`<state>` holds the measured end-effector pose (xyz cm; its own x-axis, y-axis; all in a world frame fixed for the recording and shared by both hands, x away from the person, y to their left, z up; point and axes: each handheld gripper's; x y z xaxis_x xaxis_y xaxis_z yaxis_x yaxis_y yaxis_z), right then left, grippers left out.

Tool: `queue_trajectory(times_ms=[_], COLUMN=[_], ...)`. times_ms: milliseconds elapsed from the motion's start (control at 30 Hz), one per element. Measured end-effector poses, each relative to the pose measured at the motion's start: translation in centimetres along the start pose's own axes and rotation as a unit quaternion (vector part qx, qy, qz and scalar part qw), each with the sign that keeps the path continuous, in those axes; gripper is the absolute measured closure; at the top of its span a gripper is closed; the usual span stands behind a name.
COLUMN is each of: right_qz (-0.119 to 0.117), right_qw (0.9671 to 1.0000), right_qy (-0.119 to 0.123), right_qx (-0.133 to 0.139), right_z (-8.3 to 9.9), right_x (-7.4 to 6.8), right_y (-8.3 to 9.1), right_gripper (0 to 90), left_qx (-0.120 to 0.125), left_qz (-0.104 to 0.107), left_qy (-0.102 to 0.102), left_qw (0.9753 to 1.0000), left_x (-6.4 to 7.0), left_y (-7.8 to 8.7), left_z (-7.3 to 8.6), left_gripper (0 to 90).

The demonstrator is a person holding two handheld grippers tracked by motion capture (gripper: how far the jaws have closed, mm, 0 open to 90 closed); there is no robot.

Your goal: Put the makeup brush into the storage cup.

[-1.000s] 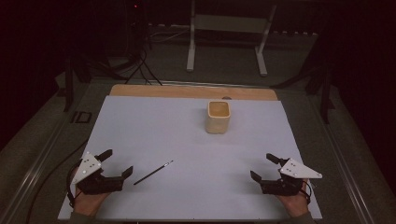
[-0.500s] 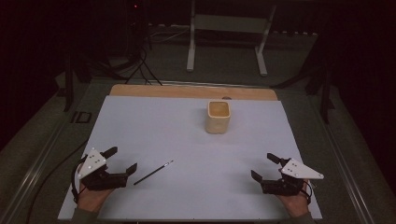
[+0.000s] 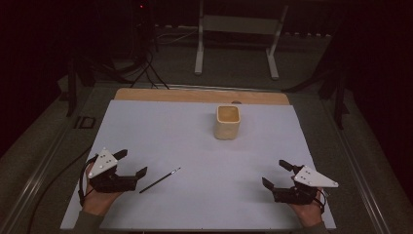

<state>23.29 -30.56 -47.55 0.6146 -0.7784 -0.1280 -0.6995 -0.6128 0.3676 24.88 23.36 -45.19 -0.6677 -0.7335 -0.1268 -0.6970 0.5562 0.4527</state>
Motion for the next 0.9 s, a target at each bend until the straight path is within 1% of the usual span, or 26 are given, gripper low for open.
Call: queue_trajectory(times_ms=[67, 300, 400, 500, 600, 900], right_qz=[0.000, 0.001, 0.001, 0.000, 0.000, -0.001], right_qw=[1.0000, 1.0000, 1.0000, 1.0000, 1.0000, 1.0000], right_qy=[0.000, 0.000, -0.001, 0.000, 0.000, 0.000], right_qx=[0.000, 0.002, 0.003, 0.002, 0.002, 0.001], right_z=[0.0, 0.0, 0.0, 0.0, 0.0, 0.0], right_x=[0.0, 0.0, 0.0, 0.0, 0.0, 0.0], right_y=[0.0, 0.1, 0.1, 0.1, 0.1, 0.1], right_gripper=[11.7, 11.7, 11.7, 11.7, 11.7, 11.7], left_qx=[-0.002, -0.001, -0.011, -0.018, -0.023, -0.041], left_qz=[0.000, 0.002, -0.001, 0.001, 0.003, 0.015], left_qy=[-0.005, -0.009, -0.010, -0.009, -0.013, -0.031], left_qw=[1.0000, 1.0000, 0.9999, 0.9998, 0.9997, 0.9986], left_x=[0.0, 0.2, 0.3, 0.3, 0.5, 1.0], left_y=[-0.1, -0.7, -1.1, -1.6, -2.0, -3.1], left_z=[-0.3, -1.1, -1.4, -1.6, -1.9, -3.1], left_gripper=[9.9, 10.2, 10.6, 10.6, 10.6, 10.6])
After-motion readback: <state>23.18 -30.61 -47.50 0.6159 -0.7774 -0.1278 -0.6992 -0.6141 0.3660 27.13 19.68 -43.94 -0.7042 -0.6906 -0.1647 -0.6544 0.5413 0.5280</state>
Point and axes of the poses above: each handheld gripper's, and its own axes: y roughly backward along the jaws, z roughly out of its underside, x roughly to its right, and after that the axes turned 9 degrees about -y, right-handed
